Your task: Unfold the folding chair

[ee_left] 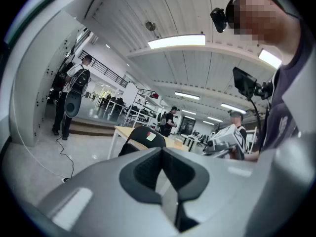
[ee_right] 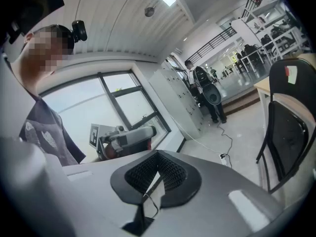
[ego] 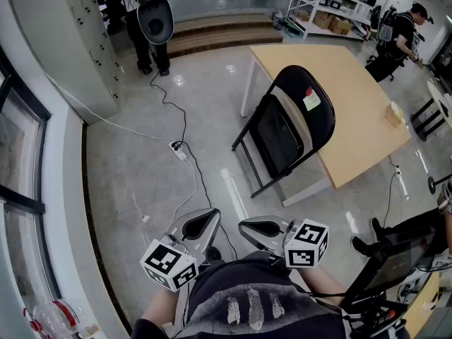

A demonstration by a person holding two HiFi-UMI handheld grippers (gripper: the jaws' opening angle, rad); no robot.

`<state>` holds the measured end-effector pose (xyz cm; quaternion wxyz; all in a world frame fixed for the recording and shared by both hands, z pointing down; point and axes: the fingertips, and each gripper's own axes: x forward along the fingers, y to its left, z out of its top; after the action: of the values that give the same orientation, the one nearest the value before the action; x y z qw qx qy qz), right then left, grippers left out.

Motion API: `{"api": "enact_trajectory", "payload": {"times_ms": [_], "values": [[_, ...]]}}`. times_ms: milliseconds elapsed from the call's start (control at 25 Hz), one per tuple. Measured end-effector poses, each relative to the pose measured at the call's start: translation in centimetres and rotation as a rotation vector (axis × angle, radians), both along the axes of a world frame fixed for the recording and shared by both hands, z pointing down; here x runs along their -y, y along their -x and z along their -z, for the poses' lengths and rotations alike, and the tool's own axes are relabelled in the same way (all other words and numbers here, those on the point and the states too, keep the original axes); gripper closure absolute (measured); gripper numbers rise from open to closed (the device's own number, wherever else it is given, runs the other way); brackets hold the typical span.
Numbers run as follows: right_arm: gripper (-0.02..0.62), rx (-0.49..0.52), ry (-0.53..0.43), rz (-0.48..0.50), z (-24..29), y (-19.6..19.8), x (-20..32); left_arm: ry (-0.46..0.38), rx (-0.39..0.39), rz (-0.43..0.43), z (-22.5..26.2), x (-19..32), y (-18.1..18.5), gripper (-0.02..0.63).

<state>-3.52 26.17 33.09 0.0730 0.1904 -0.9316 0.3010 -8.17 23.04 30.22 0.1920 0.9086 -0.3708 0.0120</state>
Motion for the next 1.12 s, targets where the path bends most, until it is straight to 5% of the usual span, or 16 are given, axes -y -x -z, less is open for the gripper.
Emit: {"api": "enact_trajectory", "payload": {"times_ms": [120,280,680,920,1120], "values": [[0.594,-0.093,-0.016,-0.077,-0.9,0.9,1.6,0.001,-0.014,-0.002,-0.3,0.6,2.3,0.606],[0.594,-0.062,0.002,-0.115,-0.6,1.9,3.3,-0.003,-0.044,0.006,-0.4,1.0,4.0,0.606],[0.594,-0.048,-0.005,-0.017,-0.9,5.5,5.8,-0.015,-0.028,0.061,0.3,3.8,5.8,0.606],[0.594,0.001,-0.004,0.003,-0.5,3.8,9.0,0.003,0.022,0.067,0.4,6.8,3.4,0.606],[0.594,0.03,0.014,-0.022,-1.5,-1.5,12.7,0.016,0.055,0.04,0.3,10.5,-2.0,0.606]]}}
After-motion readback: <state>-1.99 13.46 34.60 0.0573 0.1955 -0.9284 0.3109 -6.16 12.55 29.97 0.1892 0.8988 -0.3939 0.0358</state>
